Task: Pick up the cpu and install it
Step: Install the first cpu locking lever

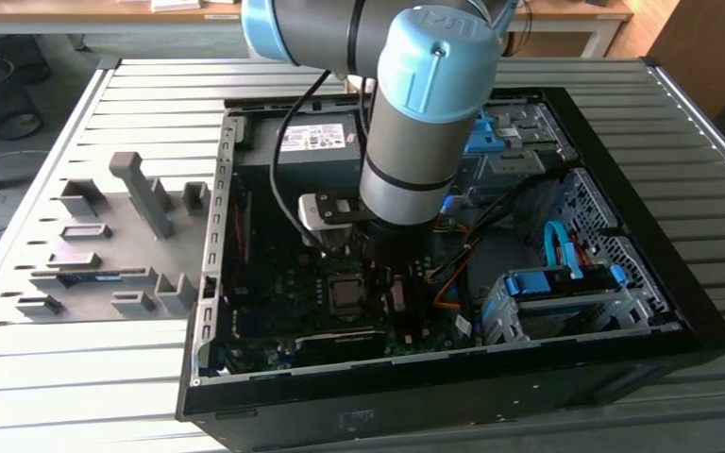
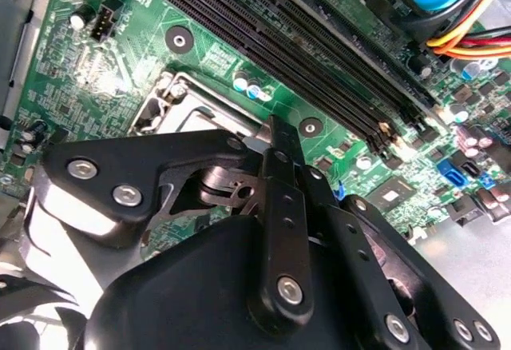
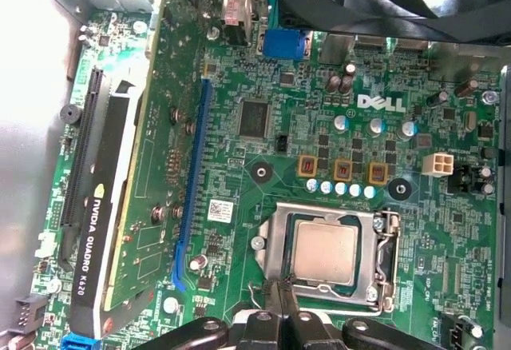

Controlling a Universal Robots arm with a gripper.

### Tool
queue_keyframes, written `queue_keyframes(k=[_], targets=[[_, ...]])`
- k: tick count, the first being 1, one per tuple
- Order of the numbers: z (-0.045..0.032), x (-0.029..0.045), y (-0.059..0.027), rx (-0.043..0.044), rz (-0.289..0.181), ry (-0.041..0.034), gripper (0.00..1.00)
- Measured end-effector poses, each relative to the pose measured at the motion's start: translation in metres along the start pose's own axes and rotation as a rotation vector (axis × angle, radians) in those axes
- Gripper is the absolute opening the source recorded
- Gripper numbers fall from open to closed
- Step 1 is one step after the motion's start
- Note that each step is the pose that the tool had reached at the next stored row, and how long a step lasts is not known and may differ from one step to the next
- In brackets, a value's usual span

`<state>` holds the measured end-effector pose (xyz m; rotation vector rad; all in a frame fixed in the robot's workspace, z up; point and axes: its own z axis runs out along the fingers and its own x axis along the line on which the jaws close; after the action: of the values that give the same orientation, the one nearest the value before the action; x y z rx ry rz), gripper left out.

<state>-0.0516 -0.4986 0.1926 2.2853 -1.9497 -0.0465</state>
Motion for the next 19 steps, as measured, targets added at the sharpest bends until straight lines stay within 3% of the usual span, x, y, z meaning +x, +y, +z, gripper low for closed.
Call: queue_keyframes(k=[19], targets=[[0.0056, 0.0073, 0.0005, -0.0003, 0.000, 0.0014, 0.10]])
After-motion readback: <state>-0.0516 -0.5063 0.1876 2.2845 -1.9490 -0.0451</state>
